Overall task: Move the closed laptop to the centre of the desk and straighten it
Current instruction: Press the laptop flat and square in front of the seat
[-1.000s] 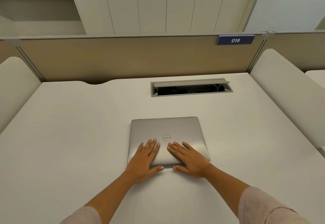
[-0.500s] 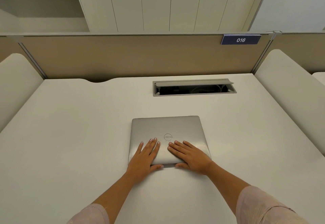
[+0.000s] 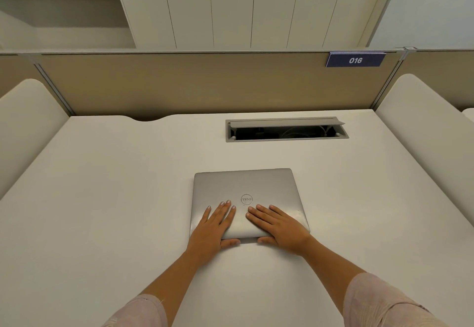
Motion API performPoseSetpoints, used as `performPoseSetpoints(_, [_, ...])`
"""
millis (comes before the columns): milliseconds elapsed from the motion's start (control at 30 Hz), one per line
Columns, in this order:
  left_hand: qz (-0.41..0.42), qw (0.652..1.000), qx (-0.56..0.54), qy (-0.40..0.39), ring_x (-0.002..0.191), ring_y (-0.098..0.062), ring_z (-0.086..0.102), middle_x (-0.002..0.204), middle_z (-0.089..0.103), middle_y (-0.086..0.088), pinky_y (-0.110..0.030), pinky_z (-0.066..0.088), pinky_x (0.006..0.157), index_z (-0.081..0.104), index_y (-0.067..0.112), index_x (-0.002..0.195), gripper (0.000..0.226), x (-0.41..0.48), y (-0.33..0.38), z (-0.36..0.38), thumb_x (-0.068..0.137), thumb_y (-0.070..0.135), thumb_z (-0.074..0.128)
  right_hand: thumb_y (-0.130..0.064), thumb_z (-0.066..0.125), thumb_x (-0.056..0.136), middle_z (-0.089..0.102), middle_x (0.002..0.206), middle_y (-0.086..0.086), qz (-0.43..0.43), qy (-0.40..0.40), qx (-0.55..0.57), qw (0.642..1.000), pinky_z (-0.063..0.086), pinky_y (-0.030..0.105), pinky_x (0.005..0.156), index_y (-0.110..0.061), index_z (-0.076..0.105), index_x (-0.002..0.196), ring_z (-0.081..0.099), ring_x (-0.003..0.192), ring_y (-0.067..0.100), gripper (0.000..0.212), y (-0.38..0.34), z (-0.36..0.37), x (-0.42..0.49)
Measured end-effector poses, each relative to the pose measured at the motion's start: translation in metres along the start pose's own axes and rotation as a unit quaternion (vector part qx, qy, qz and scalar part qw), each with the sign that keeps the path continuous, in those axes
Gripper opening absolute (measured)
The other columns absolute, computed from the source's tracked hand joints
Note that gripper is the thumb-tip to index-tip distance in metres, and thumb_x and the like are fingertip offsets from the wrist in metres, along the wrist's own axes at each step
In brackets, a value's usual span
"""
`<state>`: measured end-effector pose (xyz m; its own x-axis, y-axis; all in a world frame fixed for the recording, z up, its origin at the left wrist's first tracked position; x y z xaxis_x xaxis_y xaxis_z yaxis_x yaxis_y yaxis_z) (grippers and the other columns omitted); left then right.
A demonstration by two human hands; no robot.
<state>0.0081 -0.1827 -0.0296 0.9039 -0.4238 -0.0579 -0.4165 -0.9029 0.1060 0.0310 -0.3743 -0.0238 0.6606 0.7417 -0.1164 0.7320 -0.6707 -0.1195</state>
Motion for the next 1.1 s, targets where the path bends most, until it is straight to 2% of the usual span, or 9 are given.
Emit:
performPoseSetpoints(133, [0.006, 1.0, -0.008, -0.003, 0.15, -0.024, 0.01, 0.163, 0.013, -0.006, -0.051, 0.001, 0.117, 0.015, 0.016, 0.155, 0.093, 0.0, -0.001, 0.0, 0.086, 0.078, 0.019, -0.062, 0.022, 0.096, 0.007, 0.163, -0.01, 0.014, -0.002, 0.001, 1.0, 0.0, 0.037, 0.121, -0.028, 0.01, 0.156, 0.004, 0.151, 0.015, 0.07, -0.002, 0.001, -0.002])
performPoseSetpoints(333, [0.017, 1.0, -0.019, -0.004, 0.151, -0.023, 0.001, 0.164, 0.003, -0.005, -0.045, -0.005, 0.119, 0.007, 0.018, 0.155, 0.092, -0.001, -0.002, -0.002, 0.085, 0.075, 0.022, -0.058, 0.019, 0.098, 0.004, 0.163, -0.011, 0.047, 0.008, -0.001, 0.999, -0.007, 0.035, 0.119, -0.028, 0.007, 0.156, 0.001, 0.151, 0.014, 0.066, -0.009, 0.001, -0.006])
performPoseSetpoints(467, [0.012, 1.0, -0.014, -0.016, 0.151, -0.021, -0.005, 0.164, -0.005, -0.005, -0.041, -0.006, 0.12, 0.0, 0.019, 0.155, 0.091, -0.001, -0.001, -0.001, 0.086, 0.074, 0.021, -0.055, 0.017, 0.099, 0.006, 0.163, -0.009, 0.065, 0.021, 0.003, 0.998, -0.004, 0.037, 0.119, -0.027, 0.009, 0.156, 0.004, 0.151, 0.017, 0.064, -0.015, 0.001, -0.01])
performPoseSetpoints(633, [-0.032, 0.999, 0.0, -0.023, 0.15, -0.019, -0.008, 0.163, -0.009, -0.002, -0.045, -0.01, 0.118, -0.005, 0.02, 0.155, 0.081, -0.006, 0.005, 0.004, 0.095, 0.063, 0.029, -0.055, 0.015, 0.098, 0.012, 0.163, -0.005, 0.107, 0.043, 0.004, 0.993, 0.007, 0.043, 0.121, -0.024, 0.014, 0.156, 0.01, 0.151, 0.021, 0.066, -0.026, 0.004, -0.012])
performPoseSetpoints(700, [-0.04, 0.999, -0.011, -0.008, 0.151, -0.021, -0.002, 0.163, -0.003, -0.002, -0.047, -0.008, 0.118, 0.001, 0.018, 0.155, 0.075, -0.01, 0.01, 0.003, 0.098, 0.057, 0.032, -0.058, 0.014, 0.098, 0.009, 0.164, -0.006, 0.123, 0.047, 0.009, 0.991, 0.007, 0.042, 0.123, -0.024, 0.011, 0.156, 0.006, 0.152, 0.021, 0.068, -0.03, 0.008, -0.013])
performPoseSetpoints(833, [-0.038, 0.998, 0.0, 0.043, 0.148, -0.025, 0.021, 0.16, 0.022, -0.005, -0.053, 0.006, 0.119, 0.023, 0.014, 0.153, 0.063, -0.028, 0.022, 0.0, 0.099, 0.045, 0.032, -0.061, 0.02, 0.099, 0.007, 0.164, -0.006, 0.129, 0.078, 0.019, 0.988, -0.001, 0.038, 0.121, -0.021, 0.01, 0.157, 0.001, 0.151, 0.018, 0.071, -0.041, 0.013, -0.022])
performPoseSetpoints(900, [-0.019, 0.998, -0.003, 0.064, 0.145, -0.023, 0.029, 0.157, 0.031, -0.004, -0.05, 0.012, 0.116, 0.032, 0.012, 0.15, 0.061, -0.04, 0.031, 0.006, 0.098, 0.044, 0.031, -0.061, 0.023, 0.099, 0.008, 0.164, -0.005, 0.123, 0.087, 0.025, 0.988, -0.002, 0.036, 0.121, -0.021, 0.011, 0.157, 0.002, 0.152, 0.017, 0.071, -0.049, 0.019, -0.03])
performPoseSetpoints(1033, [-0.004, 0.997, -0.044, 0.062, 0.15, -0.015, 0.003, 0.163, 0.013, 0.002, -0.047, 0.006, 0.117, 0.015, 0.016, 0.155, 0.065, -0.062, 0.046, 0.023, 0.1, 0.048, 0.031, -0.061, 0.028, 0.1, 0.005, 0.165, -0.006, 0.106, 0.105, 0.039, 0.988, -0.002, 0.041, 0.121, -0.022, 0.006, 0.157, -0.001, 0.152, 0.014, 0.073, -0.065, 0.028, -0.043])
performPoseSetpoints(1100, [-0.001, 0.997, -0.056, 0.062, 0.15, -0.013, -0.002, 0.164, 0.008, 0.003, -0.046, 0.004, 0.118, 0.01, 0.018, 0.156, 0.066, -0.071, 0.05, 0.029, 0.1, 0.049, 0.029, -0.06, 0.03, 0.1, 0.003, 0.165, -0.006, 0.092, 0.106, 0.053, 0.989, -0.002, 0.039, 0.121, -0.022, 0.003, 0.157, -0.002, 0.152, 0.014, 0.074, -0.071, 0.032, -0.05])
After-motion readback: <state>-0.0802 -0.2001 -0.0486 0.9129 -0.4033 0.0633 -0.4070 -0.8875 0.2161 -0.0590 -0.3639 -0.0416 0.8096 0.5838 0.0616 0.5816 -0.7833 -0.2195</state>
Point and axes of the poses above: each hand's wrist, its own x-axis towards the middle knuckle, its own z-axis out of the palm, y = z × x, the point moved 6 cm from there along x, towards the middle knuckle
